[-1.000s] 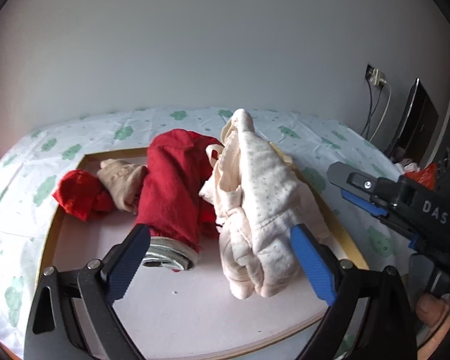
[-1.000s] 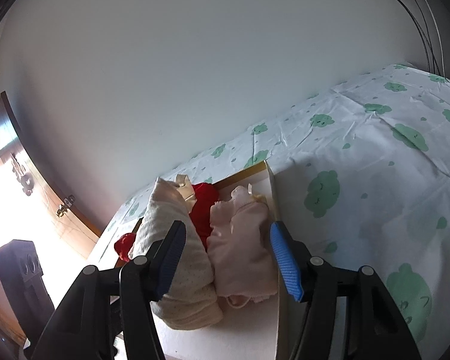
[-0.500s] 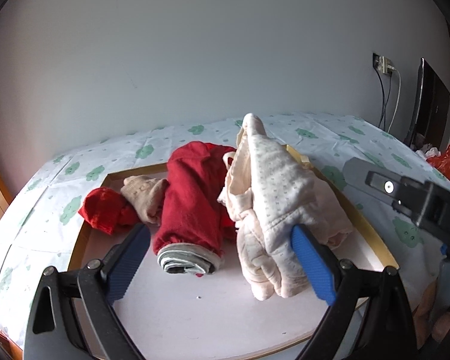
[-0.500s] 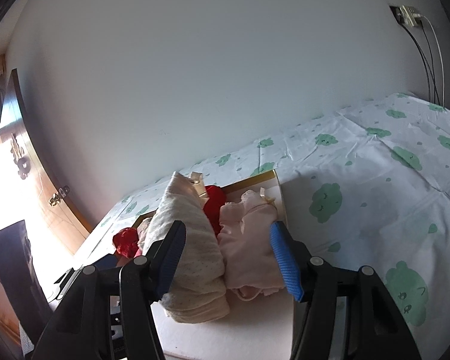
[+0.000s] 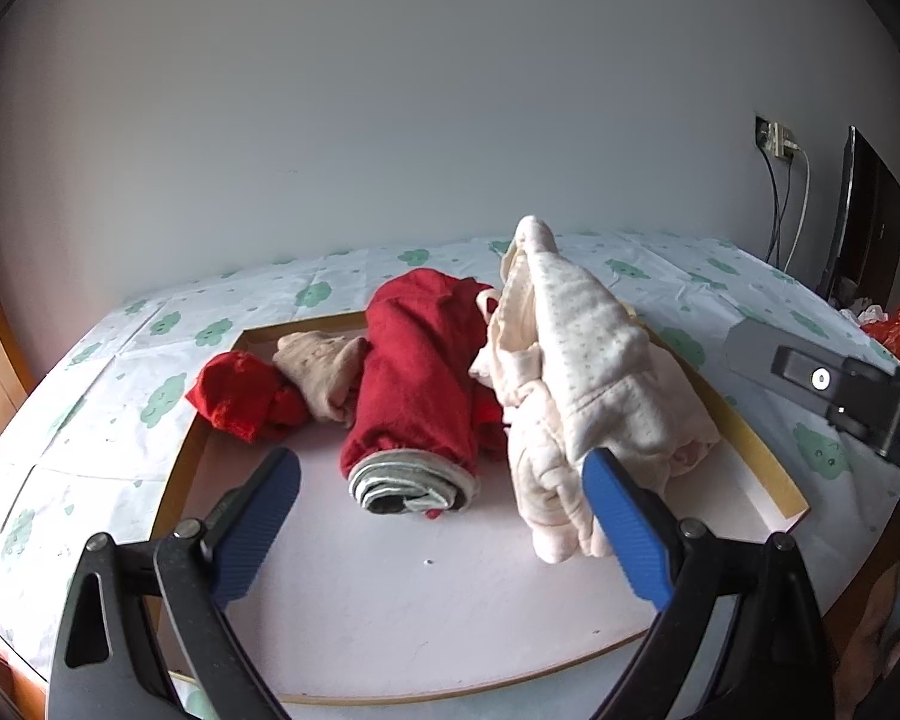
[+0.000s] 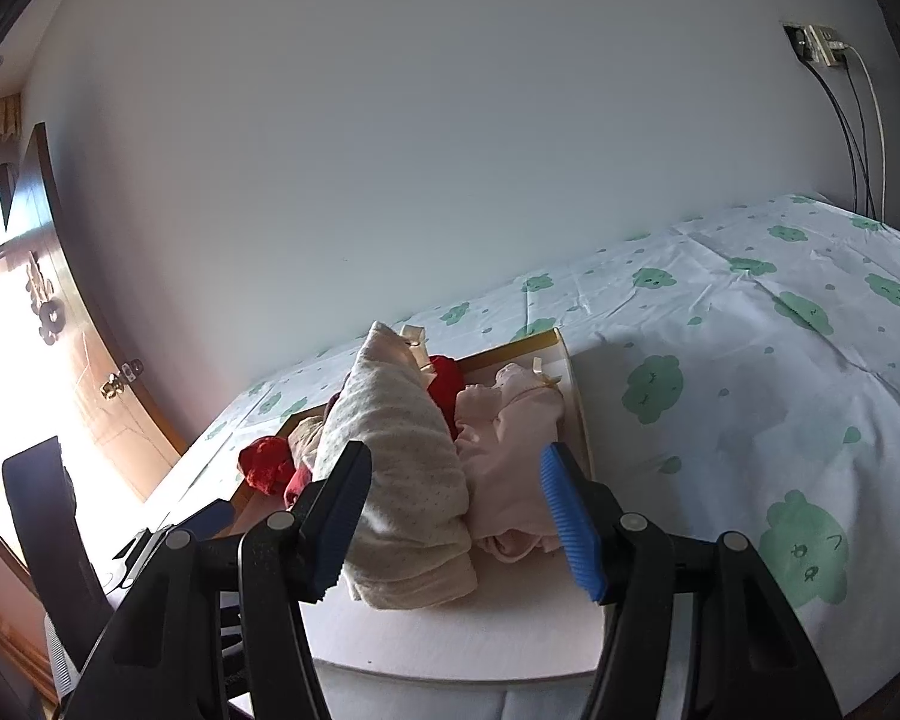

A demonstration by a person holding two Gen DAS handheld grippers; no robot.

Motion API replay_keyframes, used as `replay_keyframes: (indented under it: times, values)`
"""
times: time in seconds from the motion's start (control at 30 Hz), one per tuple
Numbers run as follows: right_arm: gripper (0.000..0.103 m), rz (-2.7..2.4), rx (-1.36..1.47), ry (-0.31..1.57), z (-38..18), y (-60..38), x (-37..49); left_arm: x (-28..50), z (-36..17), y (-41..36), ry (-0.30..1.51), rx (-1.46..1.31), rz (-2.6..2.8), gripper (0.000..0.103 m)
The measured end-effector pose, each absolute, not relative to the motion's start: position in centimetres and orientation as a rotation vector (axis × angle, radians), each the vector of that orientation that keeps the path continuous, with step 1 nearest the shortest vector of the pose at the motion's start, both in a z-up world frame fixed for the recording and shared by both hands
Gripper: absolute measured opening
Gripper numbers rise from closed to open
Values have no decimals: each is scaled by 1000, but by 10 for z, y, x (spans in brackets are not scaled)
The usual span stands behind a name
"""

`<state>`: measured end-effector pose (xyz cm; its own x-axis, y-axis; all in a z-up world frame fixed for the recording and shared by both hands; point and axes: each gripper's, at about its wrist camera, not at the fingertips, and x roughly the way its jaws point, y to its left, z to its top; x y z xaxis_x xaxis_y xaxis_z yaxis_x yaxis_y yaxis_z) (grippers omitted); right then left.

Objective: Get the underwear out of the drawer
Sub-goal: 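Withdraw both open tools up and back from the box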

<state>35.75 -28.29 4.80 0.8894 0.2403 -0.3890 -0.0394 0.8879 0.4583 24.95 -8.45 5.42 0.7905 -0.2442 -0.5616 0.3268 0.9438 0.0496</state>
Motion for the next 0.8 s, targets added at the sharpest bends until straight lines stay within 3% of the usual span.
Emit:
replay_keyframes:
  times: [0.8]
  values:
    - [62, 235, 378, 520, 51, -252, 309, 208, 41, -47, 609, 45, -326, 97]
